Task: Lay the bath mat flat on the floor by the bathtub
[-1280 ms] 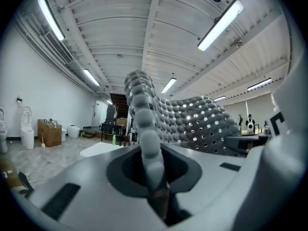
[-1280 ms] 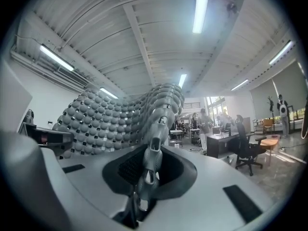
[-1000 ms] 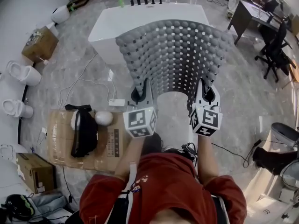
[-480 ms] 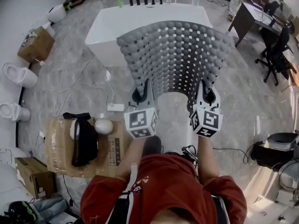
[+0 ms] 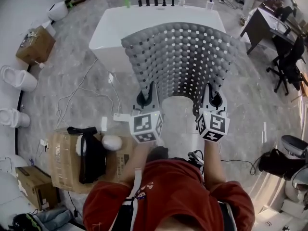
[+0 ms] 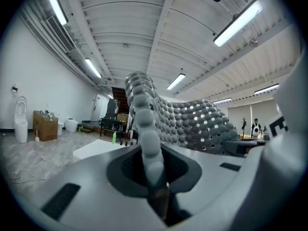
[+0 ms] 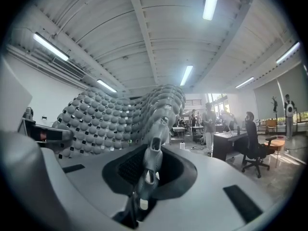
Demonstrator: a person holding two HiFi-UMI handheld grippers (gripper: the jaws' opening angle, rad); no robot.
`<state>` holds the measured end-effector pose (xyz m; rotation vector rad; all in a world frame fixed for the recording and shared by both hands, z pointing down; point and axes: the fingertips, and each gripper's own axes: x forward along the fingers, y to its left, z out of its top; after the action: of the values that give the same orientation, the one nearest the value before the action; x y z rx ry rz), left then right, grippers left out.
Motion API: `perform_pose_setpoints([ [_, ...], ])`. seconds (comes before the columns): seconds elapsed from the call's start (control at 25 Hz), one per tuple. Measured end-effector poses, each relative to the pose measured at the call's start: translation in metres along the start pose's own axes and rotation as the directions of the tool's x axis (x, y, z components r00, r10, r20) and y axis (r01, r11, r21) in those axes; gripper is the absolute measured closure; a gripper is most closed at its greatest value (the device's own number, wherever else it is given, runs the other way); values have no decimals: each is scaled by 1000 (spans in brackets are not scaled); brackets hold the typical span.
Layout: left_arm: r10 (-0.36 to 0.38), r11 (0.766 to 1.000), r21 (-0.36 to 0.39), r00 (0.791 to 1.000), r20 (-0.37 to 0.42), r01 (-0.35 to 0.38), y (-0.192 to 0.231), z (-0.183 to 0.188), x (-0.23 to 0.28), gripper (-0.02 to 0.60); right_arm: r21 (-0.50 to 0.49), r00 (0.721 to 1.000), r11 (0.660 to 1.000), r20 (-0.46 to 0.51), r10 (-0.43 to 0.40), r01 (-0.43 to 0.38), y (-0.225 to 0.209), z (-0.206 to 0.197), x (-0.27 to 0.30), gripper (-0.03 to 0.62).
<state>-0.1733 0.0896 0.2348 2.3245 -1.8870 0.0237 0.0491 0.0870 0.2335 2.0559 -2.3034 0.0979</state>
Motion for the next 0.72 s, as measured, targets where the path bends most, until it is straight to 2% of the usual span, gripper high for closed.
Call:
perform_pose_setpoints([
  [0.28,-21,1000,-9,1000,10,21,35,13,42,523,-12,1000,1000,8,-20,21,21,9,46,539],
  [0.48,-43,999,-5,999,8,43,36,19,58,522,-8,999,999,11,-46,46,17,15,59,539],
  [0.72,-36,999,-10,999,-4,36,34,17,73,522,1,999,999,2,-48,48,8,11,73,539],
])
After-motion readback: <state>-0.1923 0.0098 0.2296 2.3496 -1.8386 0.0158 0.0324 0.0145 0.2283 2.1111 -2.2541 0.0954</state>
